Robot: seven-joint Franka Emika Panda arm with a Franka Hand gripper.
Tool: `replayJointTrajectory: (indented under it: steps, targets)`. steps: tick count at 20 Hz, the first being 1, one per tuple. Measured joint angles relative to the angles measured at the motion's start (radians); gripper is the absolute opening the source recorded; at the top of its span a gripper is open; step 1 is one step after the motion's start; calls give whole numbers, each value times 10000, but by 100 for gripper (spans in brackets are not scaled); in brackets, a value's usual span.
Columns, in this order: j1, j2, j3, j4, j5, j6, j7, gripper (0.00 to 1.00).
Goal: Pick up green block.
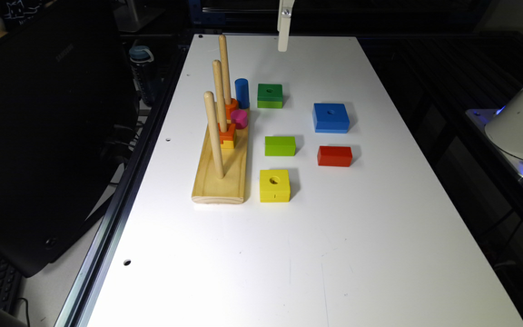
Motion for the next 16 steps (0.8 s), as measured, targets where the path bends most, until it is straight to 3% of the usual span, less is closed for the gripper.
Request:
replayJointTrajectory:
  steps: [11,16]
  targets:
    - [-4,468,9,90,0,159,-1,100]
    - [-5,1022,10,97,0,638,-1,100]
